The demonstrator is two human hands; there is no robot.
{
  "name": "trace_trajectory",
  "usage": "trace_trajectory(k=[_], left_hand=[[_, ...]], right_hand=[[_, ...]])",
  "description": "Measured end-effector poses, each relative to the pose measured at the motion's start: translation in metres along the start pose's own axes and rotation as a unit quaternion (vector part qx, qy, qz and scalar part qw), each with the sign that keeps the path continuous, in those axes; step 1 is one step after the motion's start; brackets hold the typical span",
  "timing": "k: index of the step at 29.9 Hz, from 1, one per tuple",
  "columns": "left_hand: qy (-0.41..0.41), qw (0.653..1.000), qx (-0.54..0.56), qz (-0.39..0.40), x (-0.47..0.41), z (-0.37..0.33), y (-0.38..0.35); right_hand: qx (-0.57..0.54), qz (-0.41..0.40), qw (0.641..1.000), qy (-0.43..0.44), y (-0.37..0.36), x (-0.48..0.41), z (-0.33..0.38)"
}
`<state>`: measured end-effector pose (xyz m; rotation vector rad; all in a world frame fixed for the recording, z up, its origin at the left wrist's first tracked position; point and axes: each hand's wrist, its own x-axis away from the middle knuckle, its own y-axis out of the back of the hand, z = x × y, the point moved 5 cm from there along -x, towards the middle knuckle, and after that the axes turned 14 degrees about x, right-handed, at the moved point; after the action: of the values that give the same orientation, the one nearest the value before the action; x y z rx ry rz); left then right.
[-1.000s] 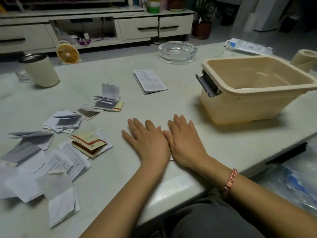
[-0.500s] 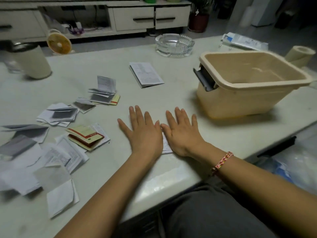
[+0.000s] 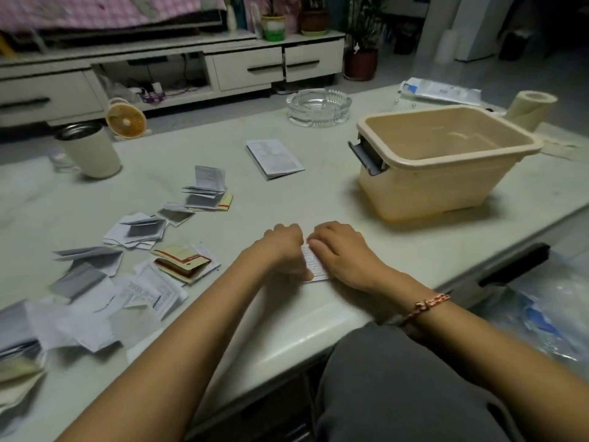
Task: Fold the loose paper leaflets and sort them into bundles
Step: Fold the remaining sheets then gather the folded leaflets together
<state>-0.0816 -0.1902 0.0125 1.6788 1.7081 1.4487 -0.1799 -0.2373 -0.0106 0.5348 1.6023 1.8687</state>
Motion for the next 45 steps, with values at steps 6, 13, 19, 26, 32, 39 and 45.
trace_trajectory(k=[6, 13, 19, 26, 32, 39, 45], left_hand=[[-0.024, 0.992, -0.105, 0.059, -0.007, -0.018, 0.000], [-0.113, 0.993, -0.025, -0.006, 0.017, -0.011, -0.015], [-0.163, 0.986, -0.039, 0.005, 0.033, -0.021, -0.003], [-0.262, 0.938, 0.207, -0.094, 0.028, -0.087, 0.074], [-0.262, 0.895, 0.343, -0.111, -0.030, -0.148, 0.101], [-0.279, 0.926, 0.202, -0.152, -0.097, -0.197, 0.097], [-0.249, 0.959, 0.085, -0.103, -0.131, -0.211, 0.084]], right_hand=[[-0.067, 0.106, 0.992, 0.013, 0.025, 0.008, -0.004], [0.028, 0.043, 0.996, 0.079, 0.026, 0.026, 0.008], [-0.108, -0.047, 0.991, 0.056, 0.035, 0.049, 0.000], [-0.387, -0.136, 0.909, -0.075, 0.134, 0.036, -0.050], [-0.358, -0.150, 0.894, -0.226, 0.188, 0.005, -0.138], [-0.322, -0.005, 0.872, -0.369, 0.170, -0.039, -0.215], [-0.243, 0.106, 0.890, -0.370, 0.150, -0.080, -0.227]])
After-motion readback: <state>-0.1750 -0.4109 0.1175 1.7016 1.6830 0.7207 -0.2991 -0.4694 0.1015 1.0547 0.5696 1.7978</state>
